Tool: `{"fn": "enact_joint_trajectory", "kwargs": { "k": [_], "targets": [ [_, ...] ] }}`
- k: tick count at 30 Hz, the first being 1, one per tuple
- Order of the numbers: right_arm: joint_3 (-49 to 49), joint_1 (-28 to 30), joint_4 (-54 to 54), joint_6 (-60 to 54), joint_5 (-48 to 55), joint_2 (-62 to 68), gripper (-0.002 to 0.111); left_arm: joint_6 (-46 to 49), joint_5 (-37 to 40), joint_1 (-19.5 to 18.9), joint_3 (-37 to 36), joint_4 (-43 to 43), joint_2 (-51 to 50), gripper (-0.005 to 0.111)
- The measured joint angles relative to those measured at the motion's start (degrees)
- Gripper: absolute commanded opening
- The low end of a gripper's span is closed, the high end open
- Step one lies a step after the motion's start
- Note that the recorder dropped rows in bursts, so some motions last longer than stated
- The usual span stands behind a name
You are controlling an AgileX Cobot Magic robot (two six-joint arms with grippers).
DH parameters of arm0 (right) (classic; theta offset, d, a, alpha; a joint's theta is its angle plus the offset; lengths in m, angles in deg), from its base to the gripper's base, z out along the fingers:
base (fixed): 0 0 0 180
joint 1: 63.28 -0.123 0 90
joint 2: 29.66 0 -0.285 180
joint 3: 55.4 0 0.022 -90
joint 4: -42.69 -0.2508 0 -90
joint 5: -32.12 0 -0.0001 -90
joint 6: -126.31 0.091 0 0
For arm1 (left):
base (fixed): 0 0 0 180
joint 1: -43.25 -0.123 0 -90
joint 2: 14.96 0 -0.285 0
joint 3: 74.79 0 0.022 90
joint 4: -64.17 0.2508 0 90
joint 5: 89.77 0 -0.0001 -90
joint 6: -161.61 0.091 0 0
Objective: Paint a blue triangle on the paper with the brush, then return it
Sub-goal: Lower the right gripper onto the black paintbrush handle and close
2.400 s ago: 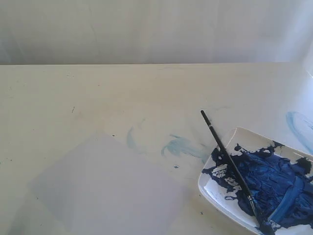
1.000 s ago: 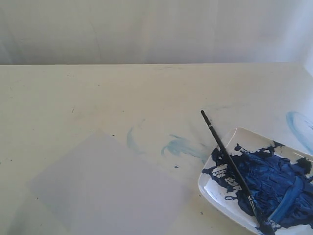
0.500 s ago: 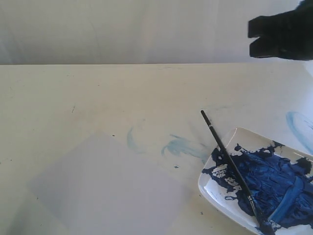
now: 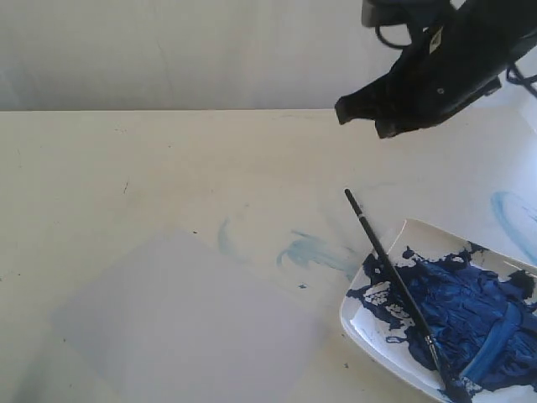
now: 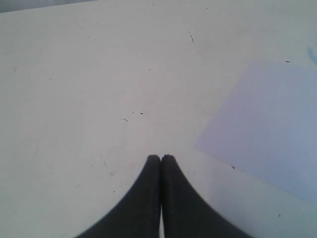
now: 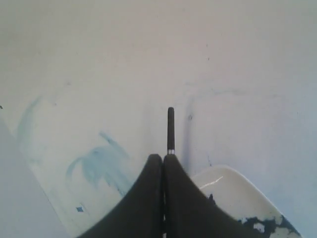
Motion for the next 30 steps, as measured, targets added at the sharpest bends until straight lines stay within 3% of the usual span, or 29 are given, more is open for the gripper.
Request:
{"fn": "enact_joint_trajectory", "kwargs": {
  "k": [9, 21, 30],
  "targets": [
    [6.0, -0.2, 0.2, 0.0, 5.3, 12.1, 0.000, 0.0, 0.0, 0.0, 0.0, 0.0, 0.0, 0.000],
    [6.5, -0.2, 1.3, -2.2, 5.2, 19.7, 0.037, 0.0, 0.0, 0.0, 0.0, 0.0, 0.0, 0.000],
    [6.6, -0.2, 1.5, -2.4, 4.3, 21.3, 0.039, 0.0, 0.0, 0.0, 0.0, 0.0, 0.0, 0.000]
  ]
}}
